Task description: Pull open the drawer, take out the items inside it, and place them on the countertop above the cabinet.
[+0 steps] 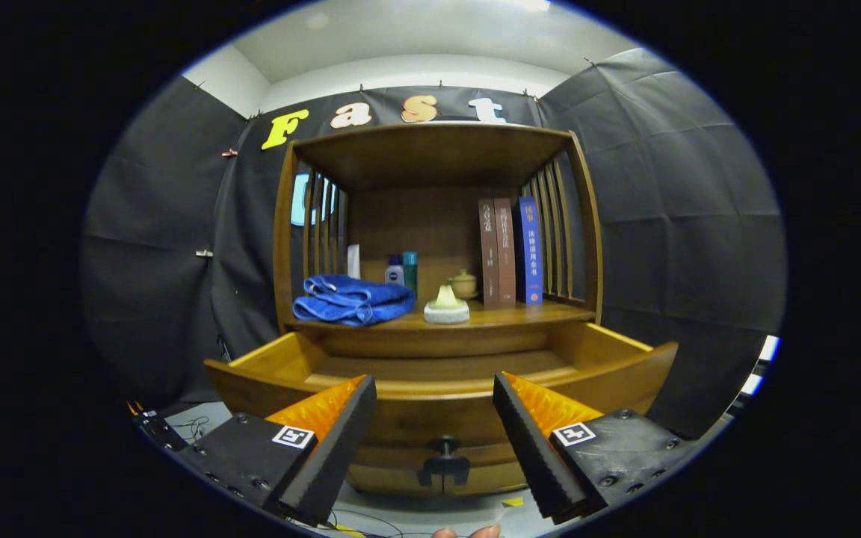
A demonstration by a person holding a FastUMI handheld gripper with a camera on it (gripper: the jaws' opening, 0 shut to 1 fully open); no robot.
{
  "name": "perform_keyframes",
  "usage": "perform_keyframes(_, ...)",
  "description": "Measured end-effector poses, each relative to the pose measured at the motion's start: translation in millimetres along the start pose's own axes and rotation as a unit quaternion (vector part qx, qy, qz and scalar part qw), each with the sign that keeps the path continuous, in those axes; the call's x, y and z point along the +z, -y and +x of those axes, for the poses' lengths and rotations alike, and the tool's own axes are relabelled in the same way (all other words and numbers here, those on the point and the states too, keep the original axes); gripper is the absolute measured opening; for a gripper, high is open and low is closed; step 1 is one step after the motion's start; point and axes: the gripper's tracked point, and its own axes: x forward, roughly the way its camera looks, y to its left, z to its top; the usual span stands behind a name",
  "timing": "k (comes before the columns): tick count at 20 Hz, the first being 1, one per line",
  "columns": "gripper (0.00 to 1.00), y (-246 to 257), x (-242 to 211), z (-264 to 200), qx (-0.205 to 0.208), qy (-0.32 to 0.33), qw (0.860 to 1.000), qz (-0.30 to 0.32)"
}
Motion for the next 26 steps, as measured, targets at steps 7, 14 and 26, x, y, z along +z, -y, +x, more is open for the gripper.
perform_keyframes(7,1.0,8.0,-60.8,10.9,-0.01,-0.044,0.999,0.002)
perform_keyframes(14,0.99,6.4,-72.6,24.0,-0.006,-0.054,0.999,0.001)
perform_keyframes(26,0.99,4.4,-64.5,53.6,-0.007,-0.054,0.998,-0.007)
